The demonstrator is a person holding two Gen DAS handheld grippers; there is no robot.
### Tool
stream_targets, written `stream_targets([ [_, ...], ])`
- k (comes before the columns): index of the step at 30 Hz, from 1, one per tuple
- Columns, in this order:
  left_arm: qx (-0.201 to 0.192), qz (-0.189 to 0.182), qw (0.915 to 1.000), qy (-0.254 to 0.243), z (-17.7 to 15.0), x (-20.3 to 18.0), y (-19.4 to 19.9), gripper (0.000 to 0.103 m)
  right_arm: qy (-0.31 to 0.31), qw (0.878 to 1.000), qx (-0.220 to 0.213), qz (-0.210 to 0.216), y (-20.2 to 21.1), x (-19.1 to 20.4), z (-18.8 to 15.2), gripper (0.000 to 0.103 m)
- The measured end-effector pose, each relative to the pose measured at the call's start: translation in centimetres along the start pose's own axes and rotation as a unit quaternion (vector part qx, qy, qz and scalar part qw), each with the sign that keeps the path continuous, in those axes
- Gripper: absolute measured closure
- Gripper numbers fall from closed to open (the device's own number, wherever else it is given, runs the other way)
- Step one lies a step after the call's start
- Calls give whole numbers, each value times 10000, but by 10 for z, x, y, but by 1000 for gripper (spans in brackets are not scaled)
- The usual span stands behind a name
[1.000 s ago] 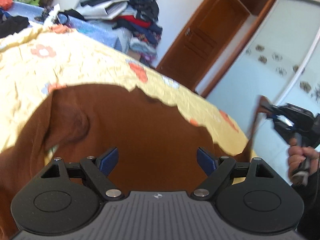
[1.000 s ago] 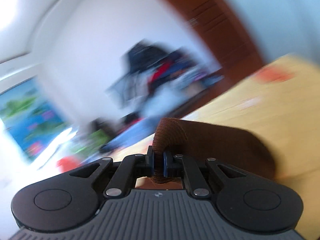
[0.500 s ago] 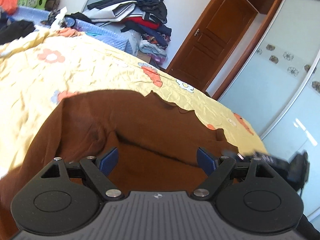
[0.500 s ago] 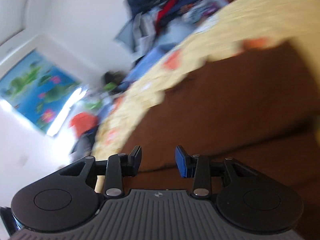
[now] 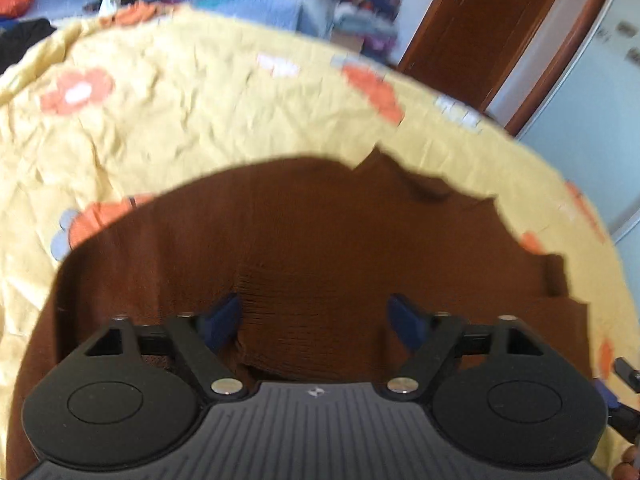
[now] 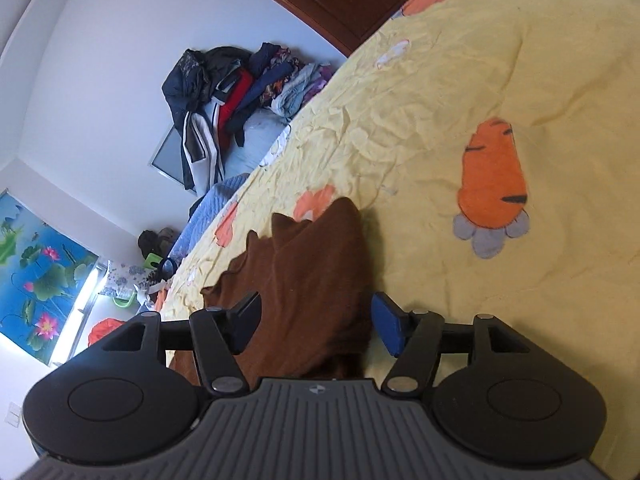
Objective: Fold small clothes
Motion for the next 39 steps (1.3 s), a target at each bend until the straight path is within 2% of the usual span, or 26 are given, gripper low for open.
stream_targets([
  [2, -136, 342, 9990, -258, -2, 1, -4, 62, -6, 10000, 73, -1, -4, -1, -2, 39],
  [3, -194, 442, 9981, -387, -3, 0, -4, 69, -5, 10000, 92, 1, -5, -1, -3, 39],
  [5, -209, 486, 9977, -413, -3, 1, -2, 94, -9, 9999, 104, 27, -6, -3, -3, 39],
  [7, -345, 555, 9965, -525, 0, -1, 5, 99, 1, 9999, 90, 50, -7, -1, -1, 39],
  [11, -778, 490, 9916, -907, 7, -16, 28, 101, -6, 10000, -6, 42, -1, -1, 7, 39],
  [15, -1218, 15, 9892, -818, 31, -28, 69, 101, 9, 10000, -87, -9, 3, -4, 14, 39],
  [17, -1460, 115, 9866, -715, 44, -16, 80, 101, 16, 9999, -119, -33, 5, -6, 18, 39],
  [19, -1366, 642, 9868, -591, 49, 13, 67, 101, 3, 9999, -143, -67, 6, -8, 22, 39],
  [21, -1001, 923, 9898, -411, 40, 41, 47, 101, -24, 9999, -129, -81, 3, -9, 24, 38],
  [23, -826, 958, 9911, -419, 29, 52, 39, 101, -31, 10000, -42, -56, -5, -8, 26, 36],
  [30, -836, 854, 9912, -573, 25, 37, 41, 101, 511, 9962, 678, -167, -74, 17, 34, 35],
  [32, -825, 879, 9906, -648, 23, 38, 39, 101, 610, 9948, 818, -62, -89, 27, 35, 35],
  [33, -814, 896, 9904, -661, 22, 39, 38, 101, 640, 9939, 893, 32, -95, 31, 34, 45],
  [35, -765, 903, 9909, -644, 18, 41, 34, 101, 785, 9888, 1266, 84, -106, 38, 24, 85],
  [37, -734, 886, 9913, -636, 15, 41, 32, 101, 1344, 9839, 1170, -152, -100, 44, 26, 86],
  [39, -696, 744, 9926, -666, 11, 35, 34, 101, 1507, 9843, 877, -275, -80, 44, 42, 87],
])
Point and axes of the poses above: each gripper's, at about its wrist camera, not at the fingertips, and y roughly against the way its jaws point, x to its left, z to its top, the point moved 9 cm from there along -y, roughly the way its jaws point, and after that the axes turned 13 degrees about y, right-handed, at the moved point
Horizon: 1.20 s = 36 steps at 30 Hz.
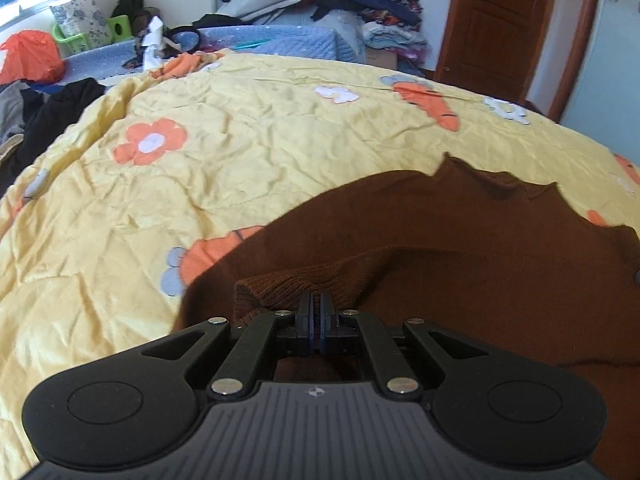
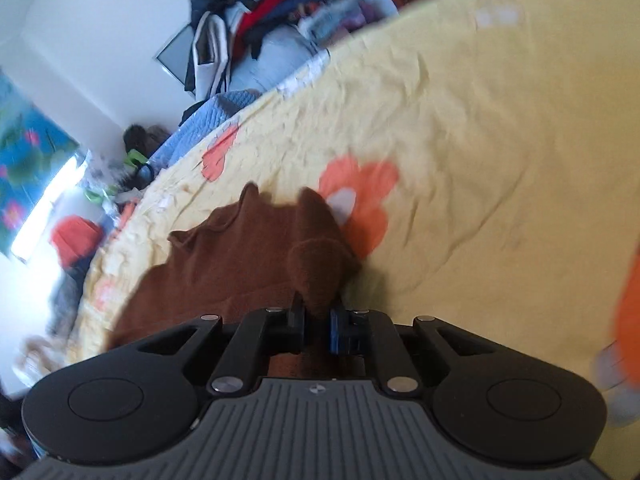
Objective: Fold small clothes
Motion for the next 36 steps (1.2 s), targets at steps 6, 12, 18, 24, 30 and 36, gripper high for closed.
stream_targets([
  [6, 77, 83, 9994, -333, -10, -19, -18, 101, 37, 9994, 223, -263, 8, -35, -12, 84],
  [12, -319, 132, 9994, 100, 20, 8, 11, 97, -7, 9979, -558, -319, 47, -23, 8, 41],
  [18, -101, -736, 9971, -145, 13, -40, 16, 97, 789, 9959, -155, 413, 37, 48, -6, 34],
  [24, 212, -847, 9962, -66, -11, -45, -36, 96, 1314, 9910, 225, -123, -4, 39, -33, 39],
  [30, -448, -911, 9920, 747, 29, 33, 23, 91, 1397, 9902, -37, -41, 9, 33, -40, 38],
  [36, -759, -528, 9825, 1618, 4, 135, 87, 22, 2331, 9714, -198, -410, -3, 59, -53, 19],
])
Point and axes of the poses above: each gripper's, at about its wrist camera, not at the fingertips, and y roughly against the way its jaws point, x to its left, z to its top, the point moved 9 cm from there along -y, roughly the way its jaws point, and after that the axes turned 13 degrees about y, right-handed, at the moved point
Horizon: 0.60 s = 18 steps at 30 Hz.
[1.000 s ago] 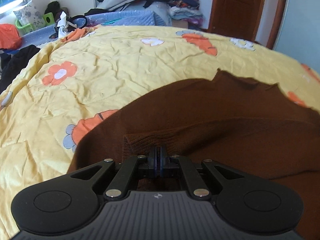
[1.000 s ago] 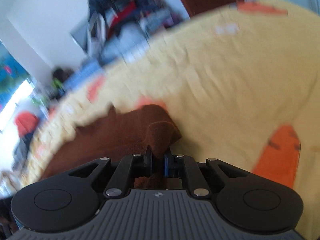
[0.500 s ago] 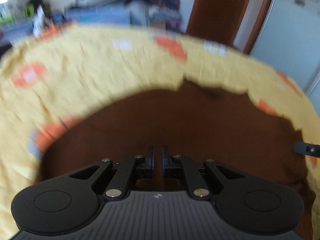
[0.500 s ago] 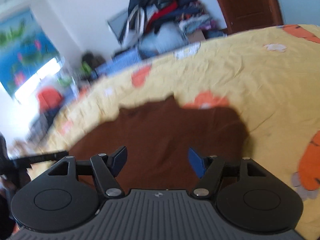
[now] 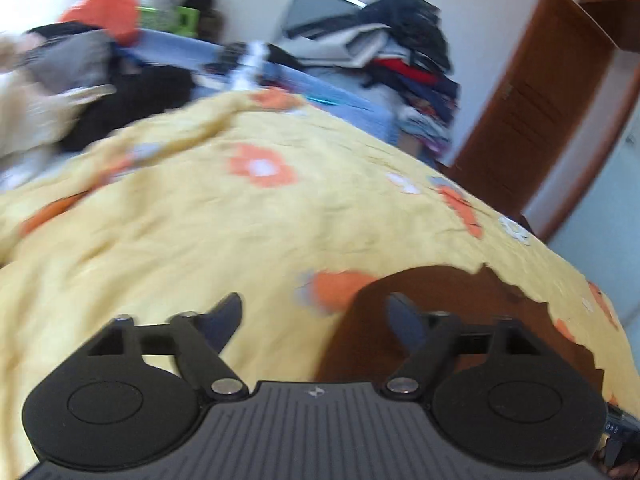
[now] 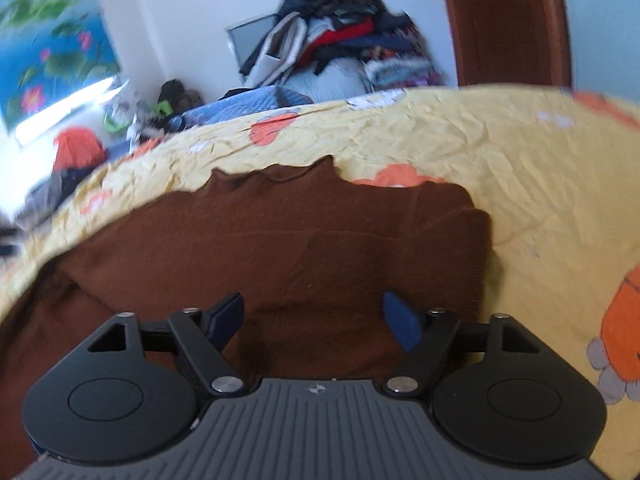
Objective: Fold small clothes
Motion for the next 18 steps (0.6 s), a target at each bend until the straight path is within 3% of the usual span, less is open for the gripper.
stream_targets([
  [5, 300, 210, 9987, -354, -52, 37, 40, 22, 204, 9997, 100, -37, -4, 6, 2, 11],
  [9, 186, -61, 9895, -1430, -76, 30, 89, 22, 158, 9999, 64, -9, -4, 6, 1, 11],
  [12, 137, -284, 9679, -2494, -93, 15, 121, 22, 157, 9999, 64, 1, -4, 6, 1, 10],
  [15, 294, -198, 9362, -3497, -121, 11, 132, 22, 163, 9998, 66, -2, -6, 7, 1, 10],
  [18, 571, -95, 8993, -4335, -155, 19, 125, 22, 170, 9998, 69, -9, -6, 8, 1, 10],
])
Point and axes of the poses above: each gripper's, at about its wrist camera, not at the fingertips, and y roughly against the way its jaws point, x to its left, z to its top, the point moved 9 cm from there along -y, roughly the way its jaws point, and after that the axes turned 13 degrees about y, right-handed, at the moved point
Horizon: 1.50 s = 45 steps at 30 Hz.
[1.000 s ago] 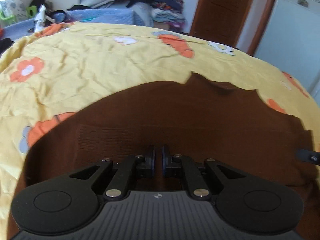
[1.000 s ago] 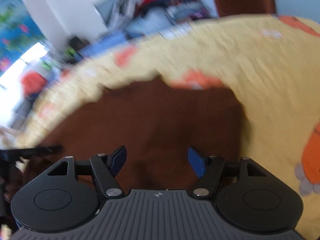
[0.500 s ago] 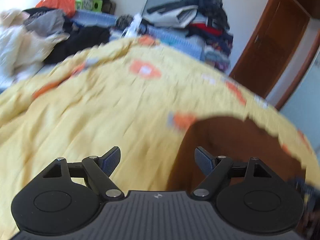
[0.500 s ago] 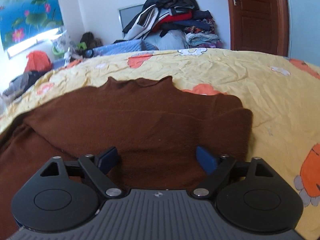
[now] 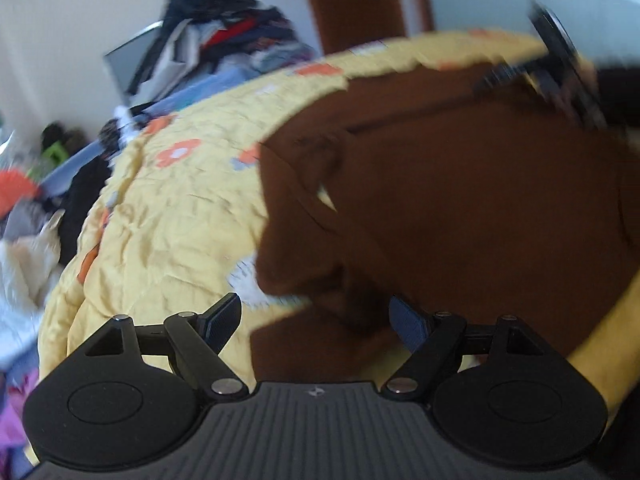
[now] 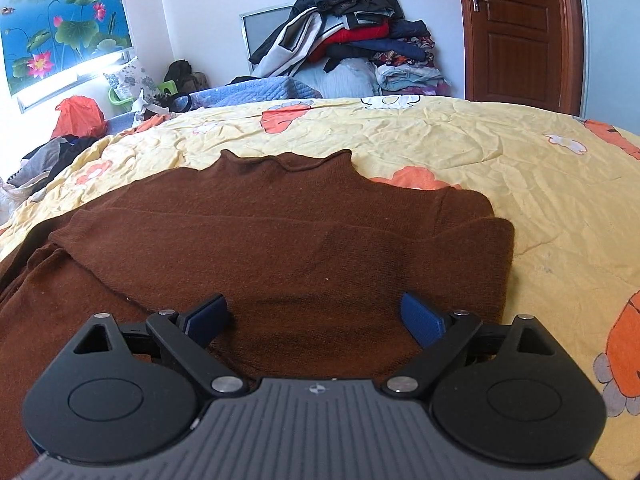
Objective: Fold small clothes
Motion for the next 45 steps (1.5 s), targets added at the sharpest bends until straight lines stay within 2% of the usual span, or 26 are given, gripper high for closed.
stream_targets([
  [2, 213, 18, 9988, -429, -16, -7, -6, 22, 15, 10000, 10, -23, 0, 1, 0, 10],
  [5, 294, 71, 9961, -823, -25, -9, -13, 22, 38, 10000, 24, -50, 0, 1, -1, 10],
  [7, 376, 146, 9953, -884, -28, -6, -24, 21, 39, 10000, 25, -55, 0, 1, -1, 10],
  [9, 269, 106, 9971, -710, -23, 0, -31, 22, 26, 10000, 19, -54, 0, 1, -1, 10],
  [10, 280, 75, 9979, -580, -20, 1, -34, 36, 21, 10000, 18, -57, 0, 1, -1, 10],
  [11, 335, 33, 9982, -502, -17, 2, -36, 72, 22, 10000, 21, -65, 0, 2, -1, 10],
  [12, 423, 15, 9983, -392, -16, 4, -39, 88, 30, 10000, 27, -74, 0, 2, -1, 10],
  [13, 498, -24, 9985, -241, -14, 4, -41, 96, 39, 10000, 33, -85, 0, 2, -1, 10],
  [15, 627, -270, 9973, 268, -7, 10, -39, 98, 46, 9999, 35, -89, 0, 2, -1, 10],
  [17, 680, -712, 9876, 1220, 13, 25, -29, 99, 11, 10000, 12, -60, 0, 2, -1, 10],
  [18, 578, -997, 9772, 1781, 29, 36, -20, 99, -15, 10000, -3, -42, 0, 2, -1, 10],
  [20, 174, -1441, 9503, 2756, 68, 64, 3, 99, -78, 10000, -38, -2, 1, 1, -1, 10],
  [22, -335, -1611, 9315, 3243, 114, 88, 26, 99, -161, 9998, -86, 59, 1, -1, -1, 10],
  [26, -1131, -1921, 9042, 3644, 206, 103, 56, 99, -405, 9987, -217, 214, 4, -6, -1, 10],
  [28, -1433, -2279, 8904, 3671, 252, 82, 60, 99, -512, 9979, -278, 285, 5, -9, -2, 10],
  [30, -1548, -2775, 8805, 3519, 292, 39, 52, 100, -636, 9968, -342, 353, 7, -11, -2, 10],
  [32, -1300, -3325, 8778, 3194, 318, -25, 33, 100, -767, 9953, -409, 429, 8, -13, -3, 10],
  [33, -1144, -3557, 8800, 2933, 324, -60, 23, 100, -822, 9946, -435, 467, 9, -14, -3, 10],
  [35, -787, -3782, 8857, 2574, 323, -117, 0, 99, -898, 9935, -472, 519, 10, -16, -3, 10],
  [37, -592, -3887, 8857, 2469, 312, -138, -14, 99, -935, 9929, -494, 547, 12, -15, -3, 10],
  [38, -618, -3868, 8843, 2542, 306, -134, -18, 98, -948, 9927, -503, 559, 13, -15, -4, 10],
  [40, -687, -3591, 8851, 2879, 288, -109, -23, 94, -984, 9919, -525, 609, 14, -16, -4, 10],
  [42, -879, -3130, 8839, 3363, 267, -67, -25, 83, -1025, 9909, -547, 672, 15, -16, -5, 8],
  [43, -1043, -2757, 8848, 3608, 251, -44, -19, 67, -1034, 9907, -548, 695, 15, -16, -4, 7],
  [44, -1197, -2322, 8848, 3858, 238, -20, -18, 42, -1026, 9908, -537, 698, 15, -15, -4, 7],
  [45, -1323, -1840, 8851, 4065, 222, 3, -17, 29, -978, 9917, -495, 672, 15, -14, -3, 7],
])
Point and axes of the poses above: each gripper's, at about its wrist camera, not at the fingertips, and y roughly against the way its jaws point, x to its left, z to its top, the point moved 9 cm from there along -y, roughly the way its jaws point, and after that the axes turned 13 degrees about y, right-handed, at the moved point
